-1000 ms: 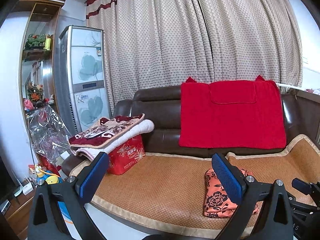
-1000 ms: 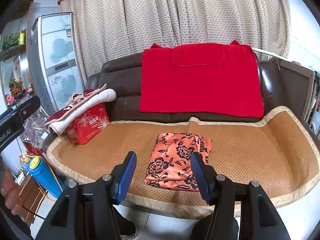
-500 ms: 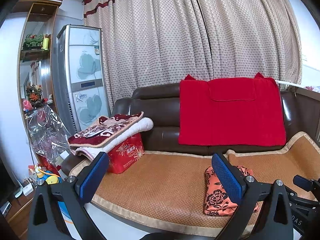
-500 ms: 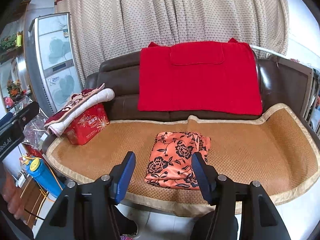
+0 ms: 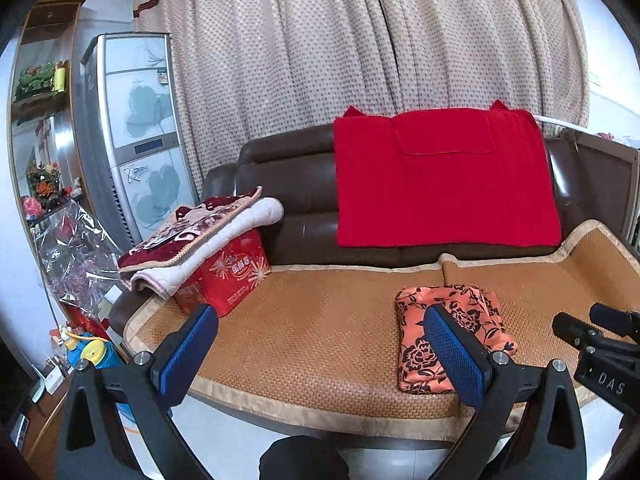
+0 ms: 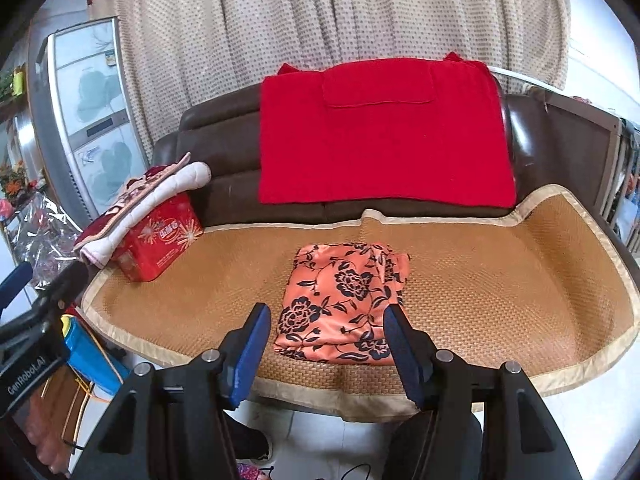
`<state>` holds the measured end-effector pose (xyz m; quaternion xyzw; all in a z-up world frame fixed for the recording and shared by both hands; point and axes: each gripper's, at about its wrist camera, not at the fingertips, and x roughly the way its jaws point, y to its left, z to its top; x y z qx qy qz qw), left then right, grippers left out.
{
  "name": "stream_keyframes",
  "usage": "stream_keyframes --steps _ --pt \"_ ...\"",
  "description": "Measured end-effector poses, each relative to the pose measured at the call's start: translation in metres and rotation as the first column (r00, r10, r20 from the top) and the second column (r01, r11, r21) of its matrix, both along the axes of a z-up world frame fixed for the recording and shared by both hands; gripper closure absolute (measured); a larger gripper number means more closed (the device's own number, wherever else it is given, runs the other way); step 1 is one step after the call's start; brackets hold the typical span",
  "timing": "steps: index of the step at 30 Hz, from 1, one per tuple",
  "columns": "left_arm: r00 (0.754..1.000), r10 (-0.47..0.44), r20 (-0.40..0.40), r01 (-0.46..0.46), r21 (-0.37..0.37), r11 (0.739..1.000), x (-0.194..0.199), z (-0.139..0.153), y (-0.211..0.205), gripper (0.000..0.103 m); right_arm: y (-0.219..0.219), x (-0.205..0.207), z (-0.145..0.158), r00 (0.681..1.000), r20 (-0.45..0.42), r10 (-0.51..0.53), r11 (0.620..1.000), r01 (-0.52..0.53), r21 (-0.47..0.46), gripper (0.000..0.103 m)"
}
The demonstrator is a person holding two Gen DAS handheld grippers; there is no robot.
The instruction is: Fold small clothes
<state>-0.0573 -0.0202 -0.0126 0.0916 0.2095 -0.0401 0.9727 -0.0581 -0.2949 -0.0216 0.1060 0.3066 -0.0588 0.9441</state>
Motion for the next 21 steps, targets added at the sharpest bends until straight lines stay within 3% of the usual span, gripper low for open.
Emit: stream_keyframes --steps 21 --pt "0.998 -0.037 -0.057 0.037 0.003 0.999 0.033 -0.009 -0.026 0.001 -0.016 0.019 -0.014 0.996 -0.085 -0.029 0.999 0.031 0.026 0.040"
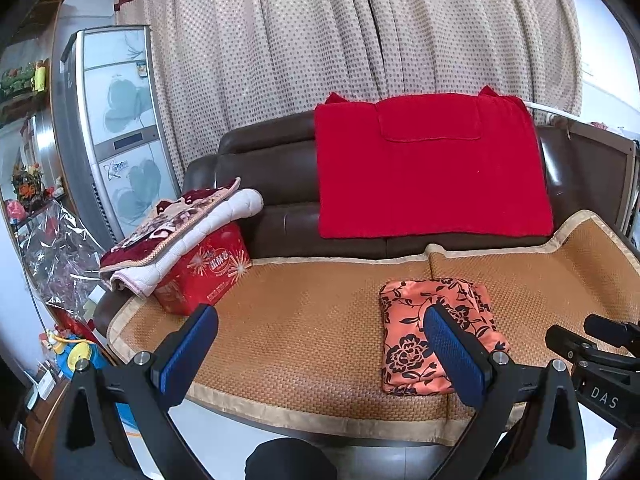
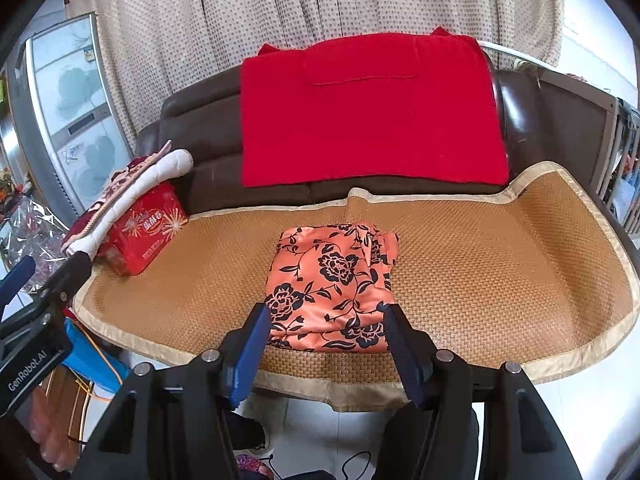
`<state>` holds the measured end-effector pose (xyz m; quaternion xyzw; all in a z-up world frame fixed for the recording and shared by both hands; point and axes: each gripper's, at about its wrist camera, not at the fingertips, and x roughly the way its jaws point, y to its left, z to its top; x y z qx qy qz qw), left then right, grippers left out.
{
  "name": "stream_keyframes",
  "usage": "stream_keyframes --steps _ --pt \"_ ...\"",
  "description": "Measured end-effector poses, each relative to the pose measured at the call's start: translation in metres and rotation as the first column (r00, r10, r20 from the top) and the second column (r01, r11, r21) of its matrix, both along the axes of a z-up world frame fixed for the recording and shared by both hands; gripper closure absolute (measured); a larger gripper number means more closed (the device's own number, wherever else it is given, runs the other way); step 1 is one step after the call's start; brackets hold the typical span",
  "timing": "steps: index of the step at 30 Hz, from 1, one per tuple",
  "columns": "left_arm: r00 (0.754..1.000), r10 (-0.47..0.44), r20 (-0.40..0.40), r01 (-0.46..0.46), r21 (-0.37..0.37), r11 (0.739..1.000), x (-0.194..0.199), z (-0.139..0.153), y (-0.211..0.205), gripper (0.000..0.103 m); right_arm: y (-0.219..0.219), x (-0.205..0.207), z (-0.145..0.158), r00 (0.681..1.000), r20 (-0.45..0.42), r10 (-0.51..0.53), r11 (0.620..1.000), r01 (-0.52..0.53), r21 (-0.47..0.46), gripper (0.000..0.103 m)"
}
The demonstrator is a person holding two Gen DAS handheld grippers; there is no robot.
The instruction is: Fold small clothes
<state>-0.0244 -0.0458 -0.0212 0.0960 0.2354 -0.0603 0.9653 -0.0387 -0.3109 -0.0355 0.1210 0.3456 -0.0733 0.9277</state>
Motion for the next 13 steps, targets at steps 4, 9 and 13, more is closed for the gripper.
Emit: stream_keyframes --steps 4,9,13 --pt "1.000 0.000 -0.016 0.000 -0.003 1.000 0.012 -0.004 -0.001 0.001 0.000 0.012 -0.003 1.000 -0.016 0.005 1.000 -0.005 -0.002 0.040" --pt "0.999 -0.001 -0.034 0.001 -0.015 1.000 0.036 -0.010 -0.001 0.001 0.000 0.035 -0.009 0.999 -0.039 0.007 1.000 -0.008 -0.014 0.040" --pt "0.998 0.002 -0.062 -0.005 -0.053 0.999 0.074 -0.022 0.000 0.001 -0.014 0.066 -0.018 0.999 -0.046 0.002 1.000 -0.002 0.003 0.040"
